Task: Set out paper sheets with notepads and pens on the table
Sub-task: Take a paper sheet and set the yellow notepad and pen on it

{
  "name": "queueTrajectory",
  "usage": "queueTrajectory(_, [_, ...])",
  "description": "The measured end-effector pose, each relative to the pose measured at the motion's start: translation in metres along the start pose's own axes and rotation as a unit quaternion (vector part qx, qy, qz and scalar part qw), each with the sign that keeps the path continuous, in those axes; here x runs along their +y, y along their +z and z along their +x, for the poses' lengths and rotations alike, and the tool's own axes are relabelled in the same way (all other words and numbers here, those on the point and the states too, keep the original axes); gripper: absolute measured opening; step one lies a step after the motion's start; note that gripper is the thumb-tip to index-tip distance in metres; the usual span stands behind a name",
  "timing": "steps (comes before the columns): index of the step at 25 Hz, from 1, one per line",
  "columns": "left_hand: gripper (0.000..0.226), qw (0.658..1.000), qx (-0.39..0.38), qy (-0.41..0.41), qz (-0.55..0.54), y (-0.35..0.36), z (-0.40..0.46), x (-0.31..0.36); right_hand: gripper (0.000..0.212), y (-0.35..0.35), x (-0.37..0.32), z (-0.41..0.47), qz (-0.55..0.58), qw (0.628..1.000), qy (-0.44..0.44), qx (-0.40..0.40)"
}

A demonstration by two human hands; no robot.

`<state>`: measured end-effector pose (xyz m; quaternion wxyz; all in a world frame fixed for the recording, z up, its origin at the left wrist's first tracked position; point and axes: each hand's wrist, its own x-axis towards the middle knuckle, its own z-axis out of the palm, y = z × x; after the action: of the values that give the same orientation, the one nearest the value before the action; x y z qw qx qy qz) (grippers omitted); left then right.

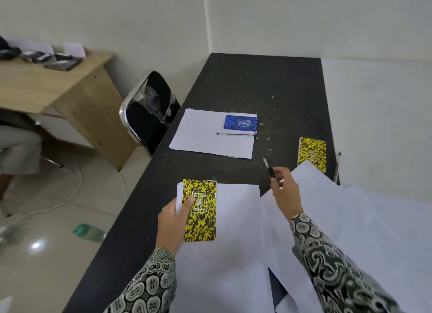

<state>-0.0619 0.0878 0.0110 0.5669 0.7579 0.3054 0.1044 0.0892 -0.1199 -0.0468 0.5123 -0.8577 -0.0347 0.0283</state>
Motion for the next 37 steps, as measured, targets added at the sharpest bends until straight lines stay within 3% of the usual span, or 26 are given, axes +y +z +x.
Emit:
queueTrajectory(2, [0.031,1.000,0.010,0.026,0.002,-0.008,0.002,0.005,0.024,0.003,-0.039,-0.024,0.113,0.993,-0.009,-0.024])
queueTrajectory(4, [0.035,0.999,0.016,0.051,0.001,-0.013,0.005,0.012,0.027,0.014,-0.072,-0.049,0.144,0.987,-0.020,-0.070])
queueTrajectory(8, [0.037,0.996,0.004,0.087,-0.020,-0.018,0.006,0.026,0.037,0.044,-0.104,-0.072,0.158,0.987,-0.008,-0.031])
queueTrajectory(13, [0.023,0.992,-0.041,0.112,-0.047,-0.028,0.002,0.030,0.032,0.054,-0.129,-0.079,0.187,0.981,0.034,0.048])
queueTrajectory(19, [0.043,0.992,-0.028,0.111,-0.050,-0.042,0.014,0.024,0.032,0.068,-0.138,-0.101,0.147,0.989,0.013,0.032])
queueTrajectory(27, [0.047,0.992,-0.030,0.106,-0.069,-0.058,0.029,0.018,0.041,0.087,-0.139,-0.123,0.148,0.988,-0.031,-0.030])
queueTrajectory(29, [0.052,0.989,-0.056,0.107,-0.086,-0.065,0.038,0.015,0.031,0.086,-0.138,-0.129,0.125,0.990,-0.062,-0.015])
queueTrajectory(34, [0.063,0.979,-0.146,0.136,-0.043,-0.094,0.076,0.021,0.017,0.045,-0.151,-0.101,0.051,0.981,-0.121,0.143])
queueTrajectory(37, [0.054,0.958,-0.236,0.156,0.052,-0.104,0.108,0.037,0.018,0.017,-0.123,-0.069,-0.016,0.990,-0.070,0.122])
